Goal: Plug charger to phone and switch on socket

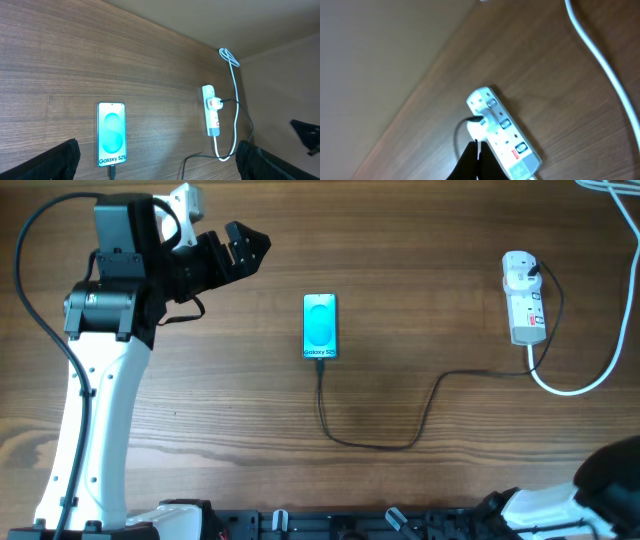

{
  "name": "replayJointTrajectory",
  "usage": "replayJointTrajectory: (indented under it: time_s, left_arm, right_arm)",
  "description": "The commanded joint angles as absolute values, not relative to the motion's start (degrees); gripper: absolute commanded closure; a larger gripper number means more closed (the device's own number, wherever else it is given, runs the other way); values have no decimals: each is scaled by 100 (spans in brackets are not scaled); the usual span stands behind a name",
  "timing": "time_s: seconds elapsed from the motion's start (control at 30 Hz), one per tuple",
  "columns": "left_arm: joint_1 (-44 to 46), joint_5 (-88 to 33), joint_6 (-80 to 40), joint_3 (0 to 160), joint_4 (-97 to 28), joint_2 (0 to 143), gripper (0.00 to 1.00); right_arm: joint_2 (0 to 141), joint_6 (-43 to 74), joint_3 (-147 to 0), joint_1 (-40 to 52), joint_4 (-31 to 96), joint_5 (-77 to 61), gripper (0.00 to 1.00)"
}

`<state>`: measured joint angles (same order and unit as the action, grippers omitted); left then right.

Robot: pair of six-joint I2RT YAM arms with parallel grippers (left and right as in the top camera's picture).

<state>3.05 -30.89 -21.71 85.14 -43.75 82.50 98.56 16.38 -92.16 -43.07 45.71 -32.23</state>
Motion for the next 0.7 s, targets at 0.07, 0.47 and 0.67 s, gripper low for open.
replayJointTrajectory:
  time_s: [0.07, 0.47, 0.67]
  left_arm:
    - [314, -3050, -2119, 8519, -4381, 8176, 0]
    - [314, -3050, -2121, 8519, -4381, 8176, 0]
    - [314, -3050, -2119, 8519, -4381, 8176, 0]
  right_arm:
    - [11037, 1651, -9266, -4298, 4397, -3393, 95]
    - [12070, 1643, -9253, -3837, 3933, -3612, 96]
    - [12105, 1505, -9251, -3734, 3835, -3590, 96]
